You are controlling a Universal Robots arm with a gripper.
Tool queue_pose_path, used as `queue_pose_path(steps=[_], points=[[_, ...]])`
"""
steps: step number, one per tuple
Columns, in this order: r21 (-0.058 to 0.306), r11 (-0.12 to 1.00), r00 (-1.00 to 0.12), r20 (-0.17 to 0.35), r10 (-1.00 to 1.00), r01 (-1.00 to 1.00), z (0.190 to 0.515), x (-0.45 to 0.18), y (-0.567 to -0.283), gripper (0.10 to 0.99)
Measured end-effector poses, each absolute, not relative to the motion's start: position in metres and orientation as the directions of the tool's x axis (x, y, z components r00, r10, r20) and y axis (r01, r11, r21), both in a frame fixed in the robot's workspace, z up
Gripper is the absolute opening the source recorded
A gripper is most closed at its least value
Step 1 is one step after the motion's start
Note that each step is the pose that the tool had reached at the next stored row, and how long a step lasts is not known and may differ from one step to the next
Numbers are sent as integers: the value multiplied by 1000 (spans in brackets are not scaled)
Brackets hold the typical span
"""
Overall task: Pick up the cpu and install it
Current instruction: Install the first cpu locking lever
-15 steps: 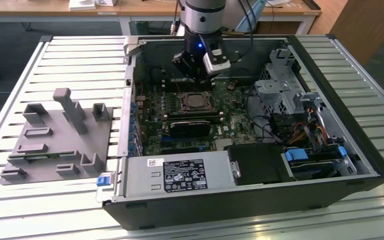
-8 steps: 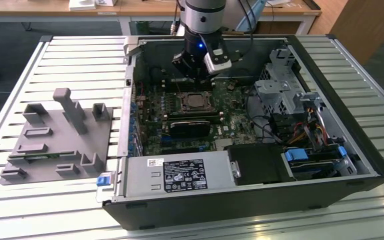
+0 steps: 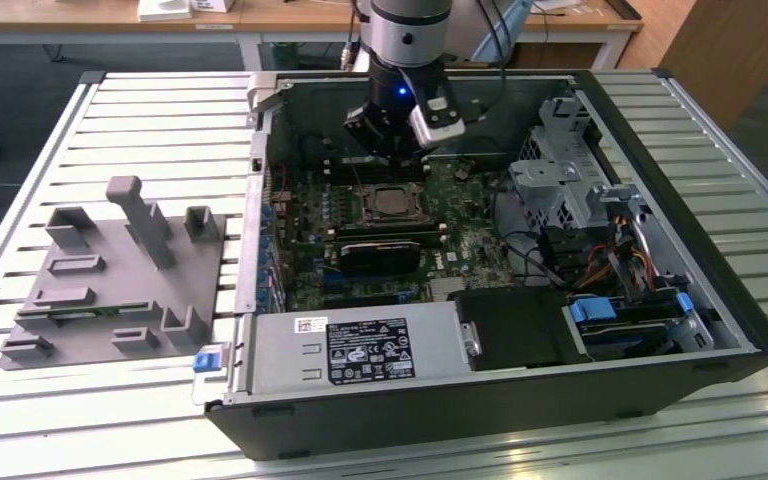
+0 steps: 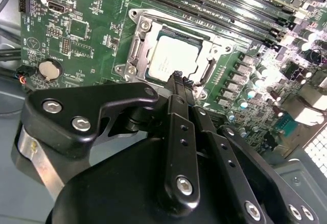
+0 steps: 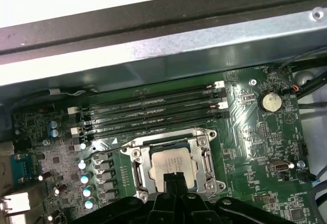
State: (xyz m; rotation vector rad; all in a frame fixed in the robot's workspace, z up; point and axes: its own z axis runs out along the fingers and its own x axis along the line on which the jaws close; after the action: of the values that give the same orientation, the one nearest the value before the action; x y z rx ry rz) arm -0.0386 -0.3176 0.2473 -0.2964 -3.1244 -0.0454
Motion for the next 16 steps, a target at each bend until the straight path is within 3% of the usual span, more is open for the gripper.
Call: queue_pose_path(steps=[16], points=[[29, 996, -997, 5, 83, 83, 247, -39, -318, 106]])
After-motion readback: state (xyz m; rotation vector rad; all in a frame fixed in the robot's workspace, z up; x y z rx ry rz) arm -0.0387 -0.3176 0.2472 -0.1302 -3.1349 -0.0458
